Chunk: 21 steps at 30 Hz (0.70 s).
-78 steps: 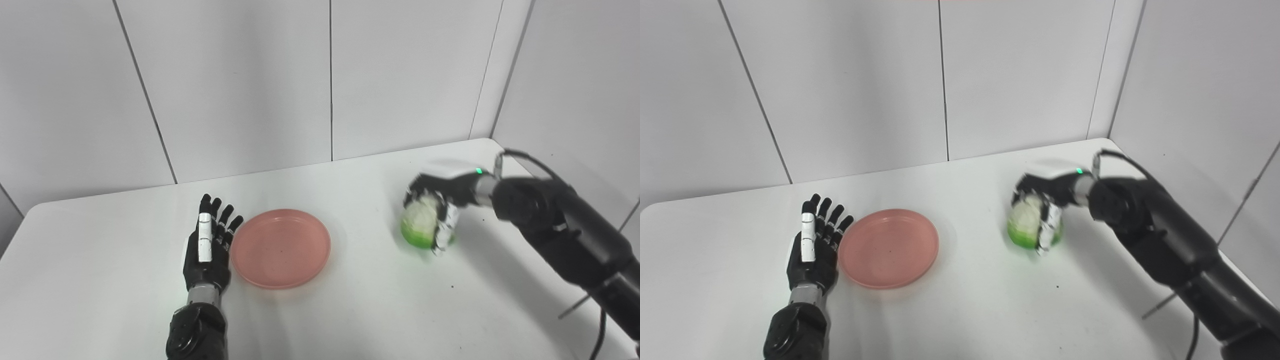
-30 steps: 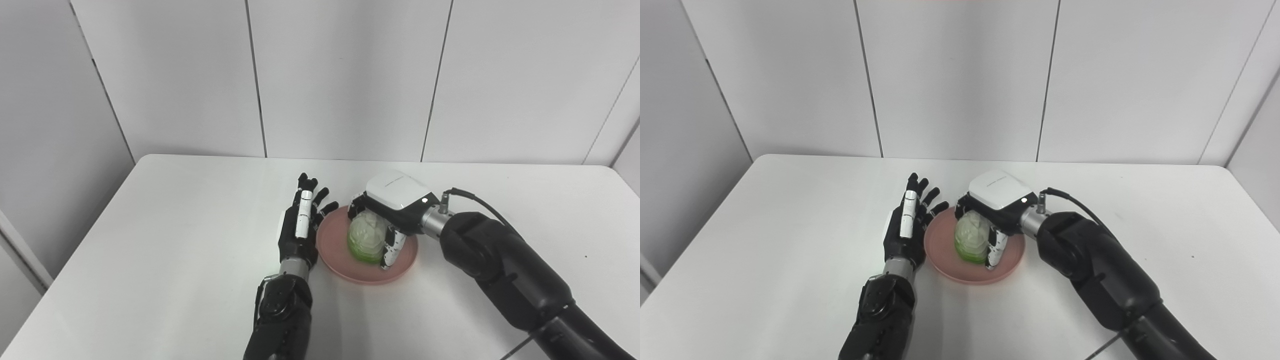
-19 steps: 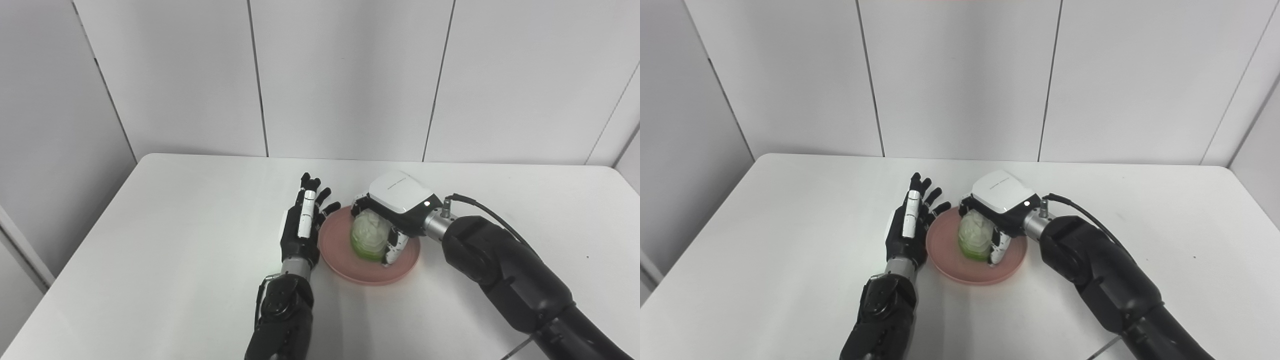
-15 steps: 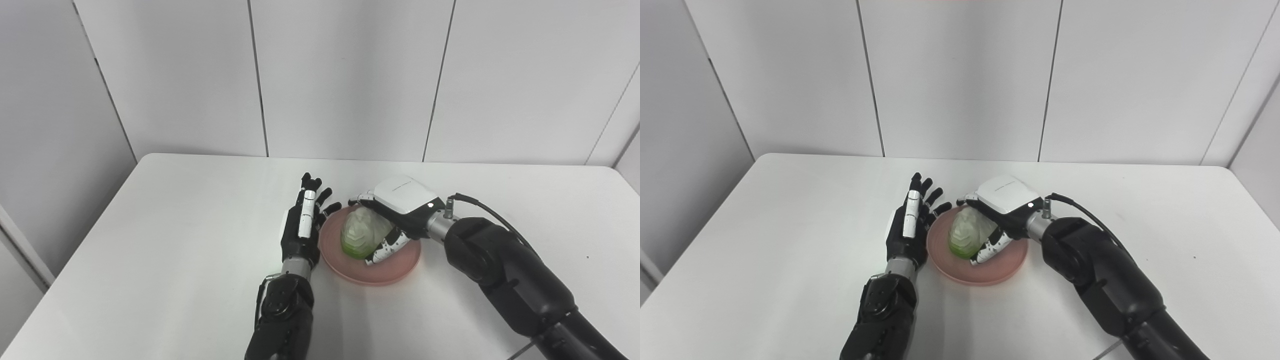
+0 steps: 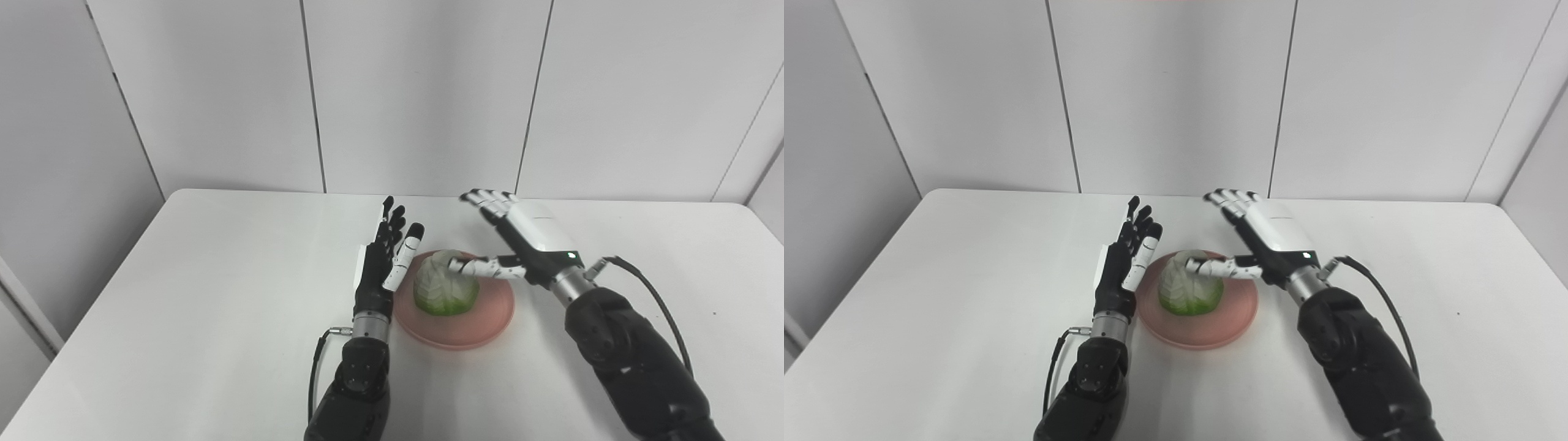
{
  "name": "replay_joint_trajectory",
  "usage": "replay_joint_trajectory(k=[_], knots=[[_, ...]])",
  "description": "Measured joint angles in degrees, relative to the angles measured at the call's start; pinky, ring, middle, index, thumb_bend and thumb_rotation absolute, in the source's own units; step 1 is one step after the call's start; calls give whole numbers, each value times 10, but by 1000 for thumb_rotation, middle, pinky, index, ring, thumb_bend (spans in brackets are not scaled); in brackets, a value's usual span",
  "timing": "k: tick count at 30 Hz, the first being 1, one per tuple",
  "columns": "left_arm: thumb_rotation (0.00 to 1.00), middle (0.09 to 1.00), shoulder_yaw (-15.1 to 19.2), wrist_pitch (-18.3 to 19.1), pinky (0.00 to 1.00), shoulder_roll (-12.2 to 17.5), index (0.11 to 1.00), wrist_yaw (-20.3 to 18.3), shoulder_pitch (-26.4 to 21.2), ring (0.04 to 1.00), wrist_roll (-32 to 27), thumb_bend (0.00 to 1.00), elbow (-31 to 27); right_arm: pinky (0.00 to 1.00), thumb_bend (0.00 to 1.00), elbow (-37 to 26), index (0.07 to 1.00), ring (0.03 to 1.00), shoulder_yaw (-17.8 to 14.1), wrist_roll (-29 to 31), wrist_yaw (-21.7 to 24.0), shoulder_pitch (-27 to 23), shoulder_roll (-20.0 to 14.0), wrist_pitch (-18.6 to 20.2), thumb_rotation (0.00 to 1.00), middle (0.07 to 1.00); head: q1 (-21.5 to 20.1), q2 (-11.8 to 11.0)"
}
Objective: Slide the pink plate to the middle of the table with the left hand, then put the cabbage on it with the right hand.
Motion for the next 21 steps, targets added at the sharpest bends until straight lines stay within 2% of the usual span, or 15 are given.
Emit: replay_joint_trajectory(k=[2,4,7,9,11,15,17,21], knots=[[828,958,-9,-1,965,2,959,7,0,957,10,799,0,810,948,16,900,894,-25,41,-23,8,13,-10,1000,917,-2,0],[837,959,-16,-1,962,5,962,17,-1,959,21,800,0,841,901,32,900,882,-54,90,-34,15,30,-25,1000,907,-4,0],[843,959,-27,-1,950,9,964,36,-4,953,34,794,0,881,886,46,899,880,-102,183,-40,26,57,-38,1000,890,-6,1],[850,958,-33,-1,939,11,962,44,-5,948,36,793,0,902,863,56,902,896,-118,224,-37,31,68,-39,1000,889,-7,2],[862,956,-33,-1,940,11,964,46,-5,947,35,787,0,908,840,71,904,899,-130,267,-27,35,76,-39,1000,895,-10,2],[892,960,-30,-1,900,11,988,41,-6,930,22,772,0,888,813,93,917,883,-141,308,-19,43,85,-40,1000,894,-11,3],[931,976,-28,-1,978,11,998,38,-7,960,15,769,0,890,757,104,934,877,-143,320,-19,48,88,-41,1000,901,-11,4],[983,969,-21,-2,1000,12,1000,36,-9,975,8,814,4,888,766,113,941,878,-142,329,-18,55,94,-49,1000,909,-11,4]])
